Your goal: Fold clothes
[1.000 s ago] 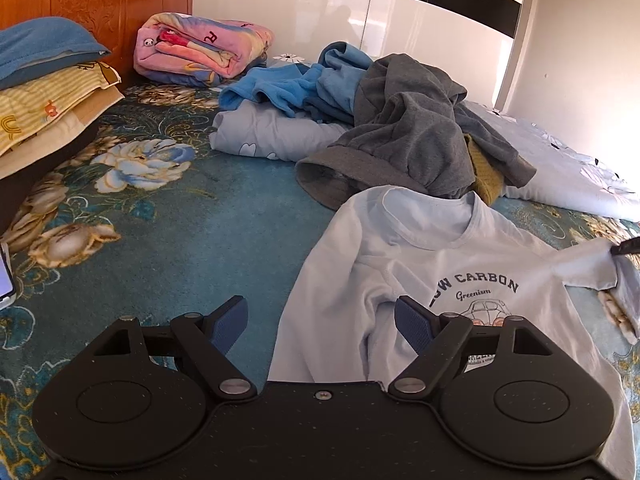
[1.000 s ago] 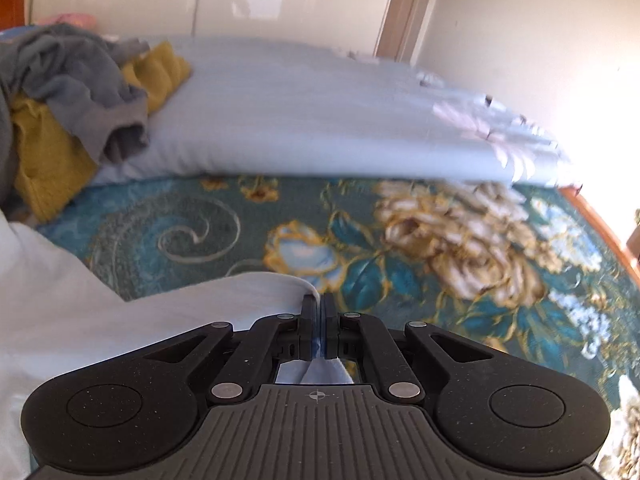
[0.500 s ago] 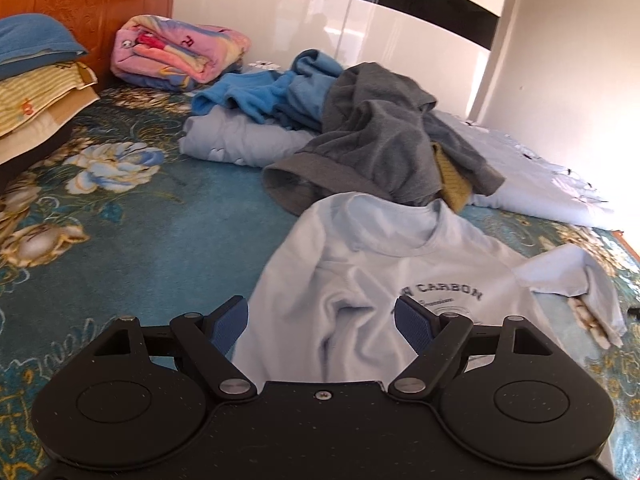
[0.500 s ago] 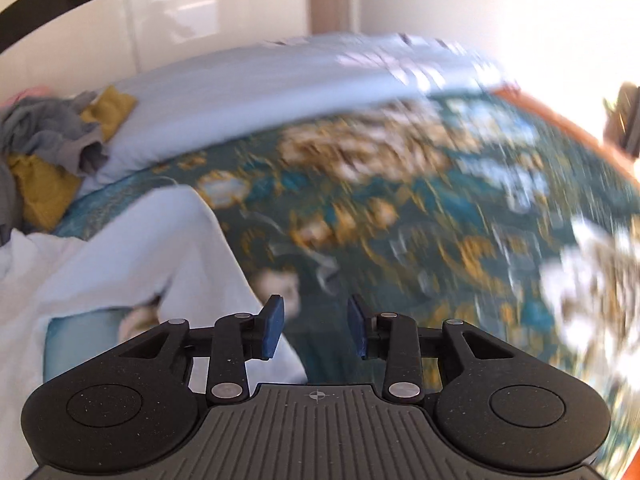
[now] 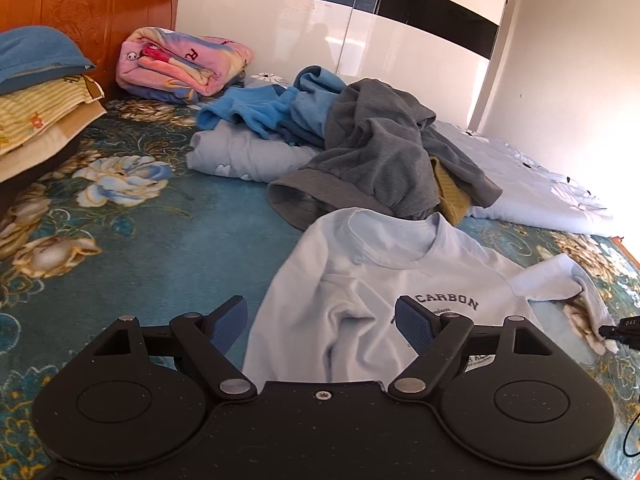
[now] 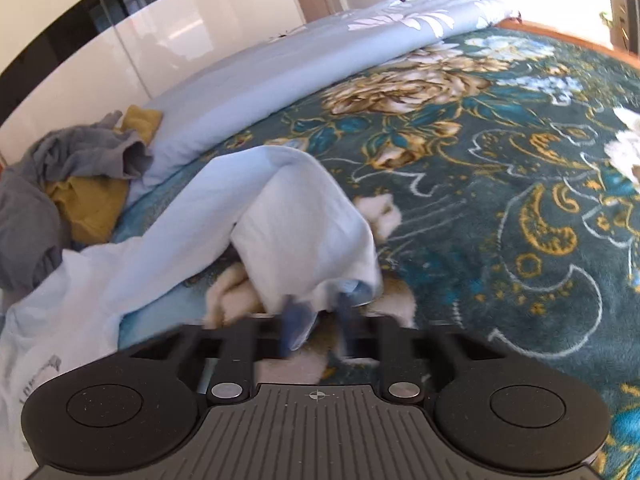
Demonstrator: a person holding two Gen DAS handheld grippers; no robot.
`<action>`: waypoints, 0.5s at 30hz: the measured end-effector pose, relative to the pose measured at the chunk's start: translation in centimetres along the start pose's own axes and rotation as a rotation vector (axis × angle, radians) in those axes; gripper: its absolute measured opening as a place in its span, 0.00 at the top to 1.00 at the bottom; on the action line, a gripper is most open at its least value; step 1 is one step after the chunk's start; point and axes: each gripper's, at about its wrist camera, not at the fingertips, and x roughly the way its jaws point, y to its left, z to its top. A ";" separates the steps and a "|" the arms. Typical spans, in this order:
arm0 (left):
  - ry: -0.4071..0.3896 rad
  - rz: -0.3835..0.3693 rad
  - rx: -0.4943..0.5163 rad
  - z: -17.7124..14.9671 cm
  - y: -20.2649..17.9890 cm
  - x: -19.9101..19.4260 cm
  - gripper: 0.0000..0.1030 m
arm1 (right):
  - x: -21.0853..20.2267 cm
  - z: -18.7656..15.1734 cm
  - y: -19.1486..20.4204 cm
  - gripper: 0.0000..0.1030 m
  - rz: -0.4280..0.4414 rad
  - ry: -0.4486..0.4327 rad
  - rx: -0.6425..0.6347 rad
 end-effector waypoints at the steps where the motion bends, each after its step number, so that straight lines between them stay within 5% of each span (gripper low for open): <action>1: -0.003 0.005 0.001 0.1 0.1 -0.1 0.23 | 0.1 0.3 0.2 0.97 -0.003 0.003 -0.025; 15: 0.016 0.078 -0.012 0.9 -0.8 2.1 0.23 | 0.9 8.9 -8.2 0.98 -0.292 -0.098 -0.147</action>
